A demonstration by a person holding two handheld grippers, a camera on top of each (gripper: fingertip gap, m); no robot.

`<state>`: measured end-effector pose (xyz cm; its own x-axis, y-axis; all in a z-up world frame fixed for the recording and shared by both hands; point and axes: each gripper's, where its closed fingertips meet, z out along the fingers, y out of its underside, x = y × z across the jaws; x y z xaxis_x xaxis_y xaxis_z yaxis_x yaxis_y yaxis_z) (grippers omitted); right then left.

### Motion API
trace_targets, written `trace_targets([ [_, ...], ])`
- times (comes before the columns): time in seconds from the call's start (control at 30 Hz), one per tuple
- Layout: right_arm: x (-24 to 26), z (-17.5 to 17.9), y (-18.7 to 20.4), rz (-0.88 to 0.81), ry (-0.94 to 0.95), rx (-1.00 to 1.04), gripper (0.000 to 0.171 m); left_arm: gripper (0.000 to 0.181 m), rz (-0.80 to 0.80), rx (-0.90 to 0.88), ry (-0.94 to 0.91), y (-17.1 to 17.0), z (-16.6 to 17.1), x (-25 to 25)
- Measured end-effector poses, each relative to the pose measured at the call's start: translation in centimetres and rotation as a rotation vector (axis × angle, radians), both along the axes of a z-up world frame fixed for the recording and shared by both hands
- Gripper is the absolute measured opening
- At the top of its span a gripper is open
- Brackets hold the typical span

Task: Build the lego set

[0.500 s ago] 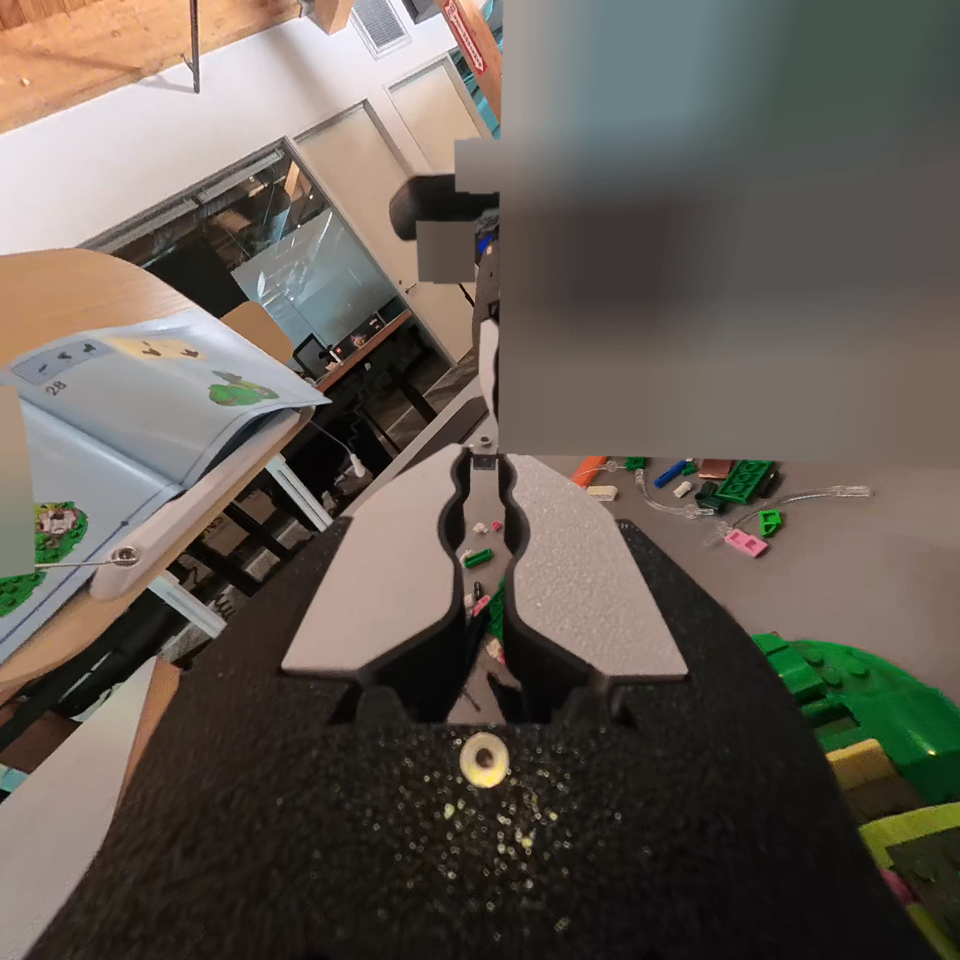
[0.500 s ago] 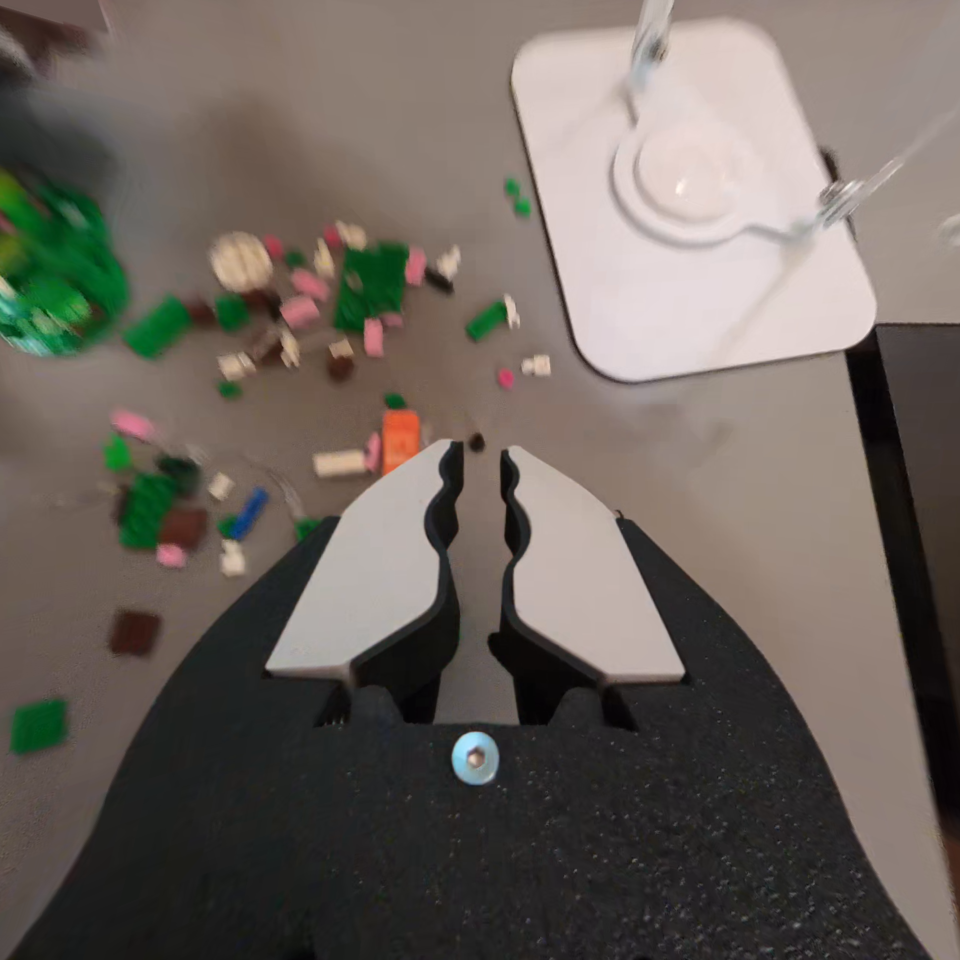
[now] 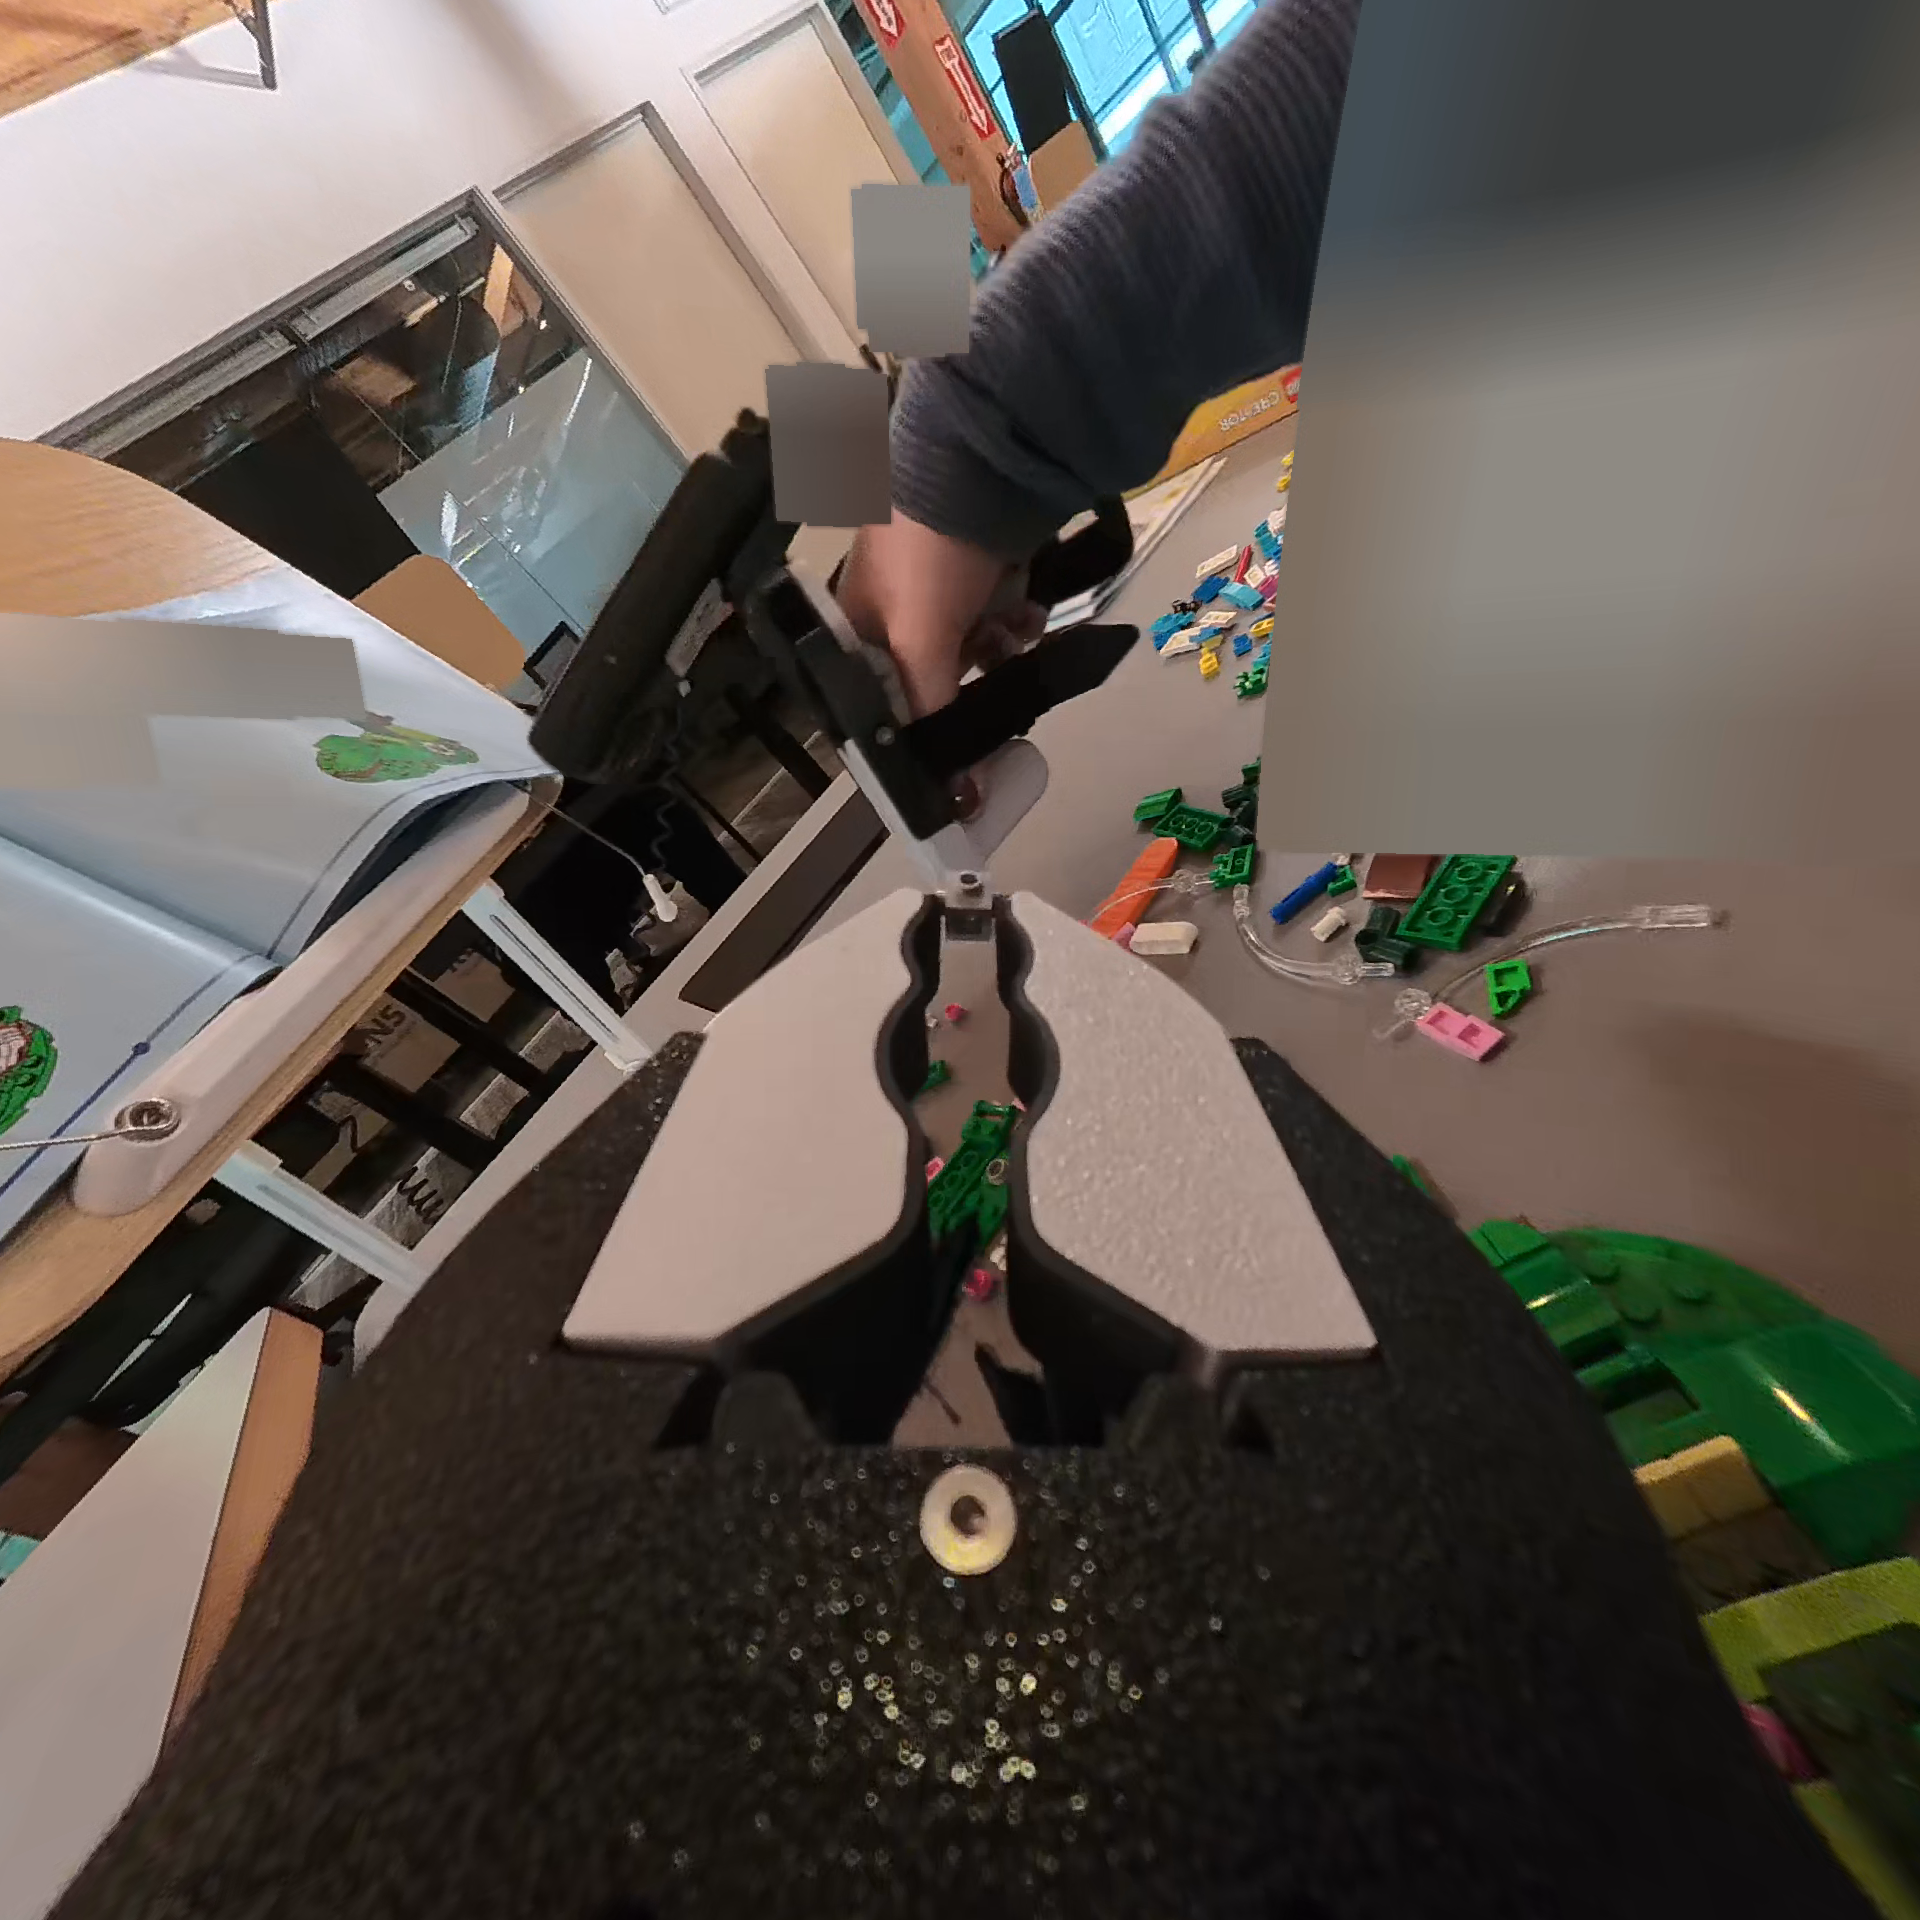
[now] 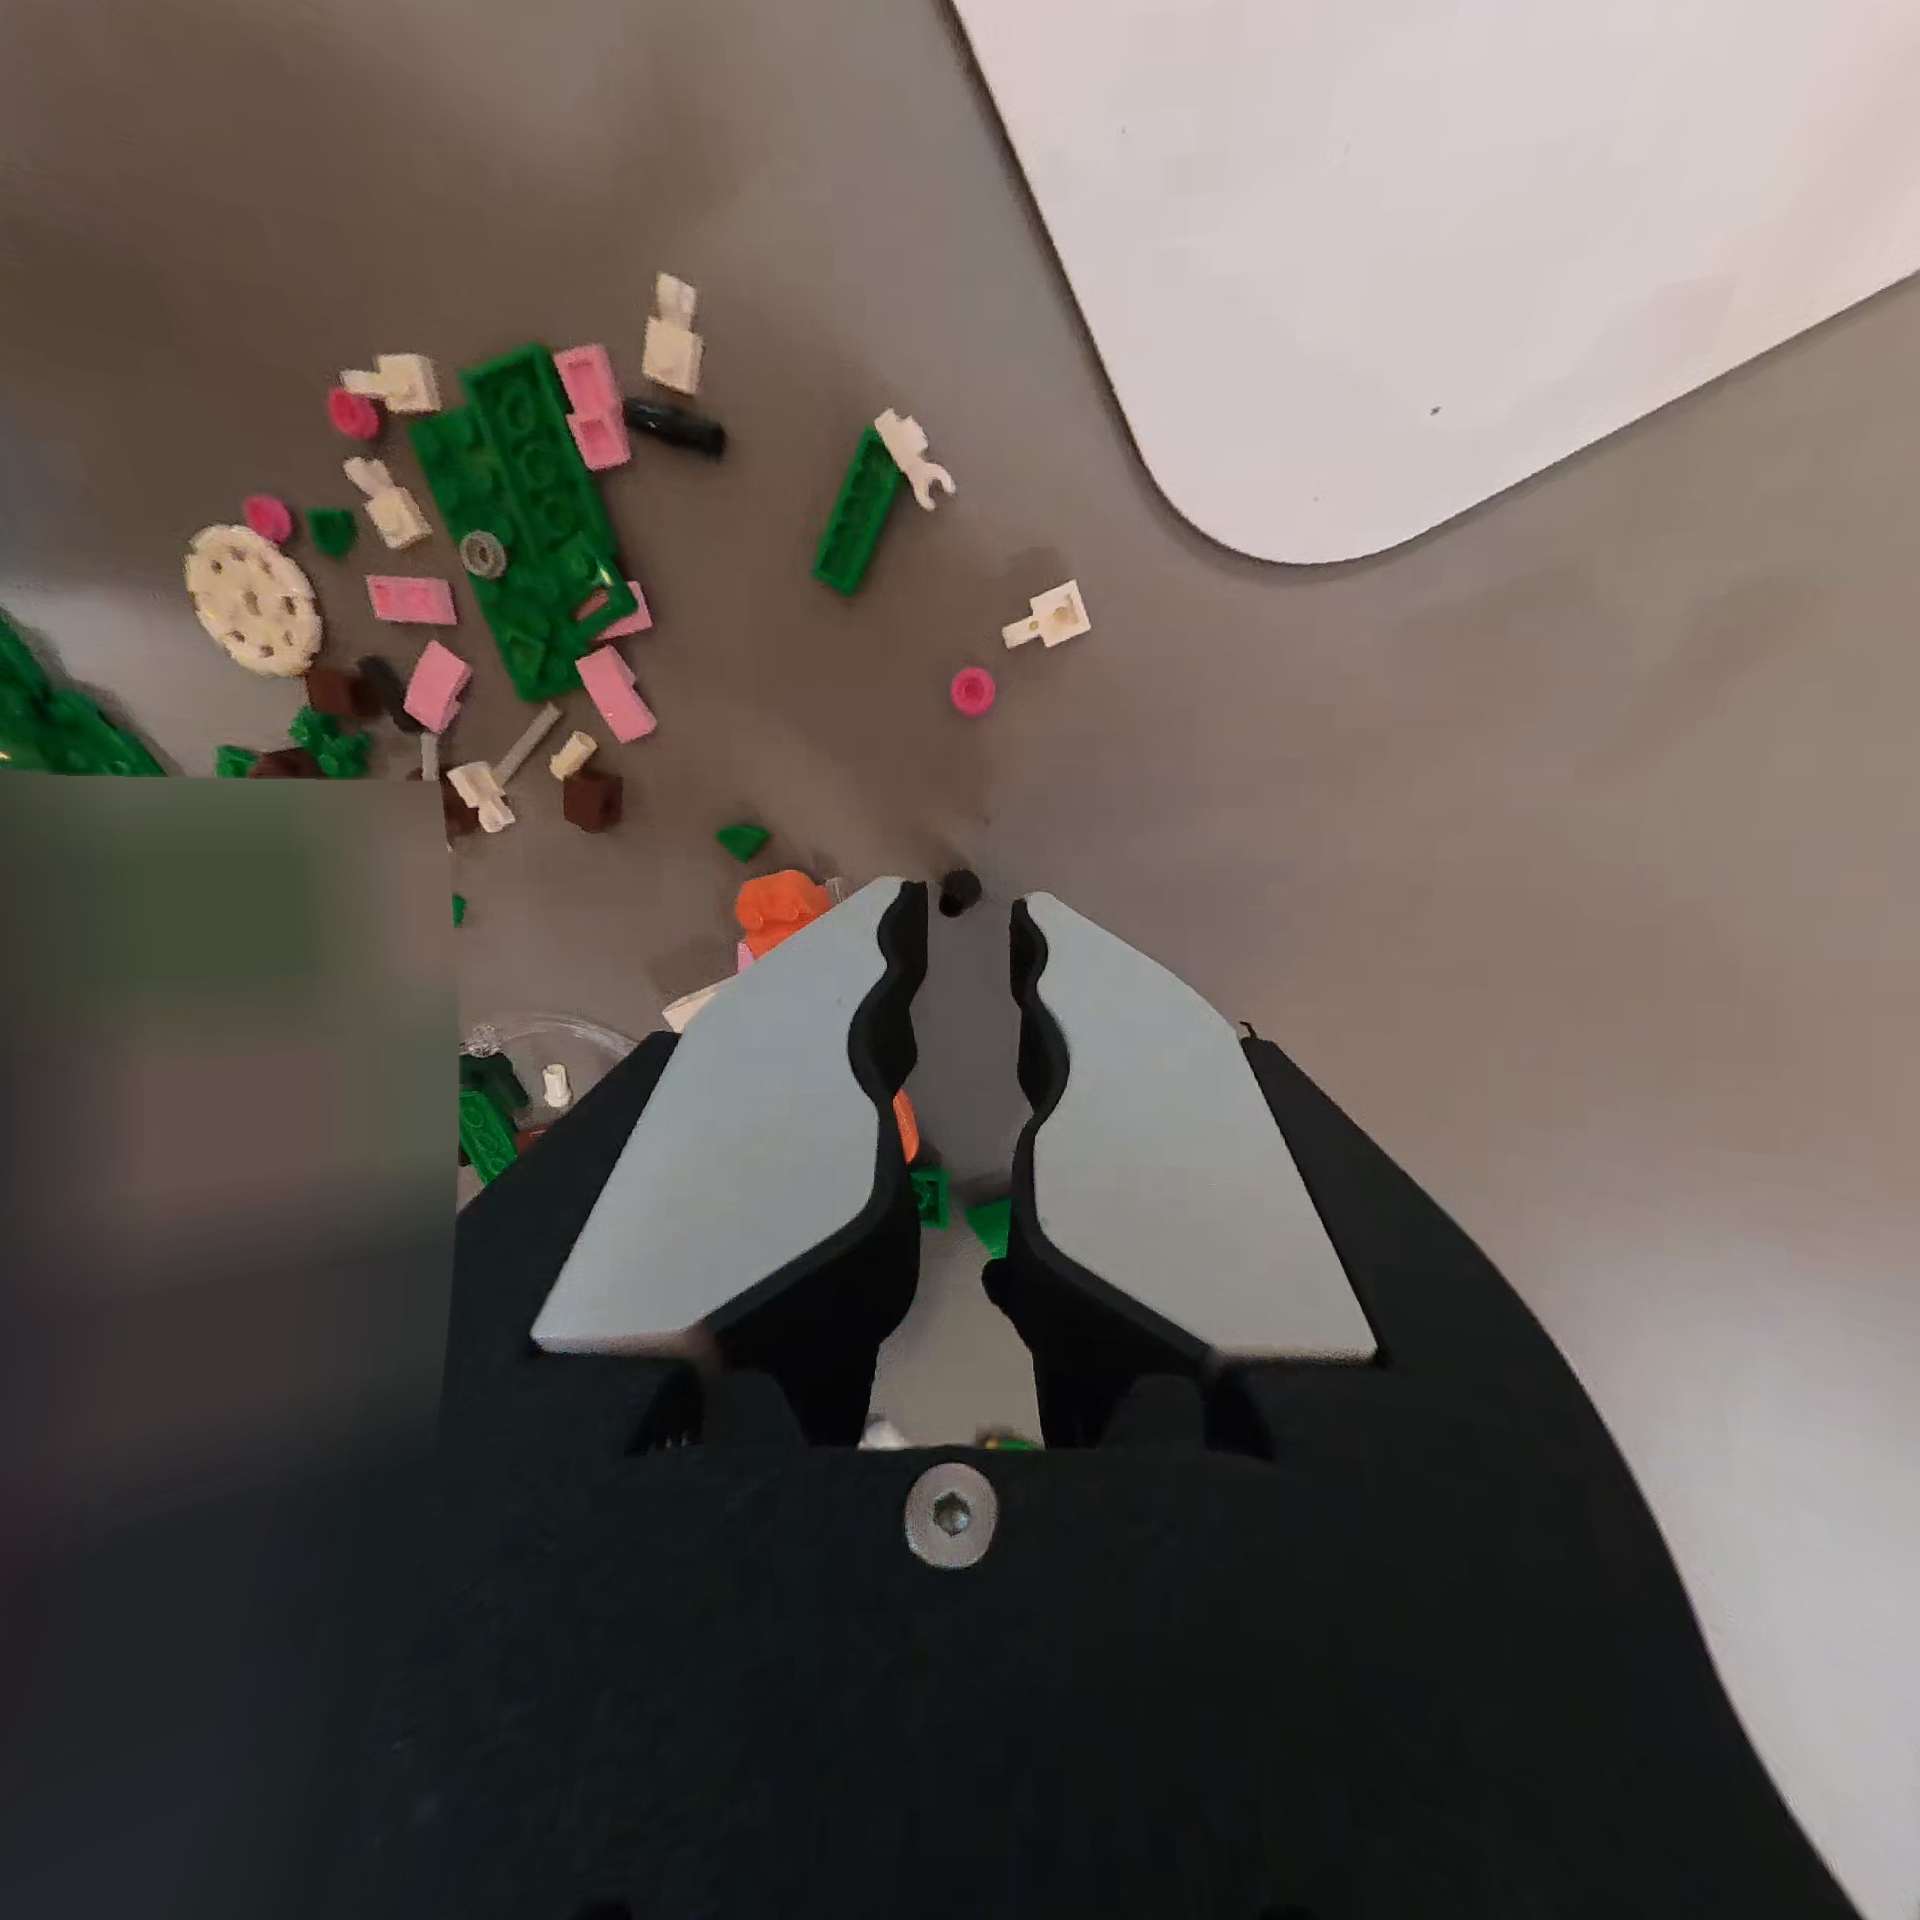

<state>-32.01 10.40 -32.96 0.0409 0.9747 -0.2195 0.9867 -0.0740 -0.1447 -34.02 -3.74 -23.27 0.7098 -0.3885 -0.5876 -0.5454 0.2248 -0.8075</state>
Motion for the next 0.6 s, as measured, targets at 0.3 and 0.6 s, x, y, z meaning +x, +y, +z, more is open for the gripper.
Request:
trace_targets([
  [0.3, 0.33, -0.5, 0.18, 0.035, -0.127, 0.101, 0.003, 0.009, -0.004, -0.014, 0.005, 0.02, -0.2, 0.16],
  [0.6, 0.14, -0.67, 0.0, 0.04, -0.121, 0.102, 0.004, 0.009, -0.009, -0.022, 0.005, 0.03, -0.32, 0.23],
])
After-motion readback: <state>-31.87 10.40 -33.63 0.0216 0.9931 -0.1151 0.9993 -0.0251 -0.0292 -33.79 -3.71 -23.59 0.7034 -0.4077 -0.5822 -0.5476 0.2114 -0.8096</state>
